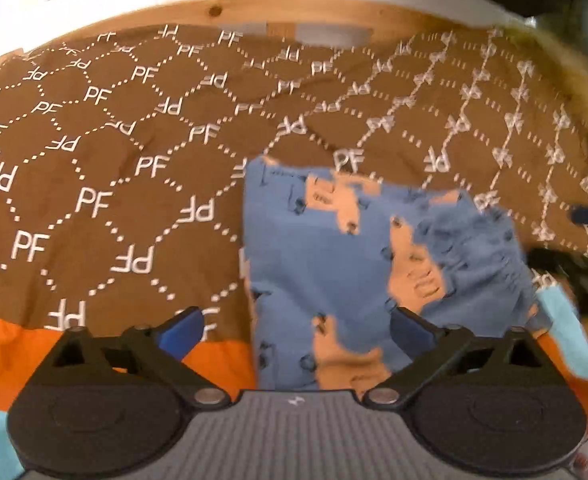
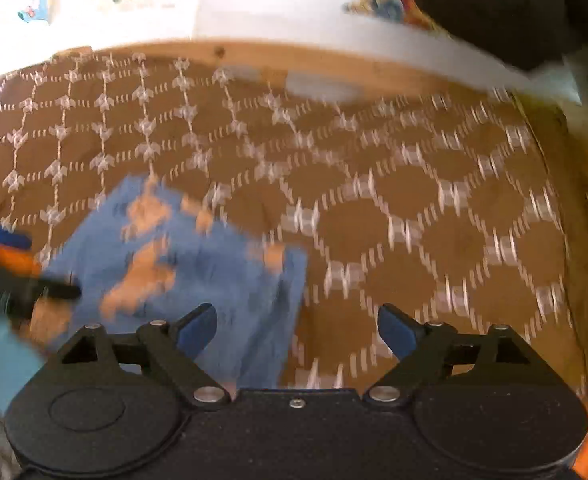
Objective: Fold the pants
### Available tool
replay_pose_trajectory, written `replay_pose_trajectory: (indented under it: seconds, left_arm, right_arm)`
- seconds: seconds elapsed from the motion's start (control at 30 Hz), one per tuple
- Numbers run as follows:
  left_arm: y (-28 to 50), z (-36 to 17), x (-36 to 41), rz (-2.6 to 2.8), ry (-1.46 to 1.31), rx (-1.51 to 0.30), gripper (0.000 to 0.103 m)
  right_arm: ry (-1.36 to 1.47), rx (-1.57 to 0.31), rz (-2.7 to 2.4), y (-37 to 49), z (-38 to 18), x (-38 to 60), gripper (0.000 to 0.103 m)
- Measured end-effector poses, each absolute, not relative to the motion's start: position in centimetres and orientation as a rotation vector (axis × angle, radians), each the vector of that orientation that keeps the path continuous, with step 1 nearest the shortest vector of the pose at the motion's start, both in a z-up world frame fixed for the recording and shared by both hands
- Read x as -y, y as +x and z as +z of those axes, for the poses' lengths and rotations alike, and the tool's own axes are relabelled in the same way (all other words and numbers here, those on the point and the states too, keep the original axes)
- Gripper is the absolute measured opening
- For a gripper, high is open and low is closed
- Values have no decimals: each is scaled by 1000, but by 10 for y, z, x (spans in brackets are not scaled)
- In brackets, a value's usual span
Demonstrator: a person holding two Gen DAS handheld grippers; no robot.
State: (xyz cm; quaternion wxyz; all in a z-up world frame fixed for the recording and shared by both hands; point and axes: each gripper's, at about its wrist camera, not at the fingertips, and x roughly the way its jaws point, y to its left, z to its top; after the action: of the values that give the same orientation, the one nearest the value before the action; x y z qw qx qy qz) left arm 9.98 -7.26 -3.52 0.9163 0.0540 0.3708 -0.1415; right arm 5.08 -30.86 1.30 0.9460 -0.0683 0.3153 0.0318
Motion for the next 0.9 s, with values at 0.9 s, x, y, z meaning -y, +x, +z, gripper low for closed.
replay_pose_trajectory:
  seconds: [0.9]
  left_arm:
    - [125,-50,43,-188,-71,-881,103]
  right_arm:
    - [-343,-556,201,157,-20,271,99]
